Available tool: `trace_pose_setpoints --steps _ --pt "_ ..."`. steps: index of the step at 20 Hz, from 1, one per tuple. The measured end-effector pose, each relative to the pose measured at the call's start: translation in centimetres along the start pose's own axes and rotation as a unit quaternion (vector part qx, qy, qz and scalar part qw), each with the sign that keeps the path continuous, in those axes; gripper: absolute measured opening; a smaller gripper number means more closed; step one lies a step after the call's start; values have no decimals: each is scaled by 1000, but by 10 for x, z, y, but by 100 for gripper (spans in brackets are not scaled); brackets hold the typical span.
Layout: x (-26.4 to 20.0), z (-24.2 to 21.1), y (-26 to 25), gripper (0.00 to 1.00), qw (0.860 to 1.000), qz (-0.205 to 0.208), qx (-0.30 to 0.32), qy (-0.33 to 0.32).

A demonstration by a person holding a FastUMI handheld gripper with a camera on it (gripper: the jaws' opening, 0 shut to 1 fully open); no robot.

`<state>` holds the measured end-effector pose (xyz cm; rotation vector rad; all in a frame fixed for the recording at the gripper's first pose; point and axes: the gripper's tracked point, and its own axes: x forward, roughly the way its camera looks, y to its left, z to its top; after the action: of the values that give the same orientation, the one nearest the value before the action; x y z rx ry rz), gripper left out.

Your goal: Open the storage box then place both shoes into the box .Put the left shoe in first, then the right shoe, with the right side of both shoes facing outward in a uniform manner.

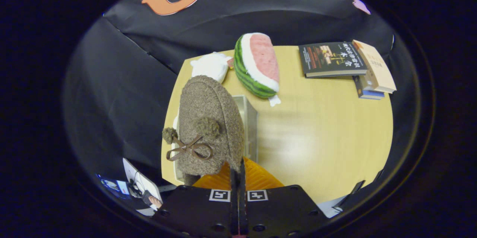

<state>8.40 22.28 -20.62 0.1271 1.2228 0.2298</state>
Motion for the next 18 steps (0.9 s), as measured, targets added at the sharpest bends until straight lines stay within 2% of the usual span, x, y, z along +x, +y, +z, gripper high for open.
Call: trace_pose_setpoints --steps 3,9,13,18 --pt "39 -7 15 2 1000 -25 9 14" --pt "112 -27 7 2 993 -111 20 30" --pt "139 -29 -3 2 987 -155 29 36" --pt "150 -26 -6 3 981 -192 18 33"
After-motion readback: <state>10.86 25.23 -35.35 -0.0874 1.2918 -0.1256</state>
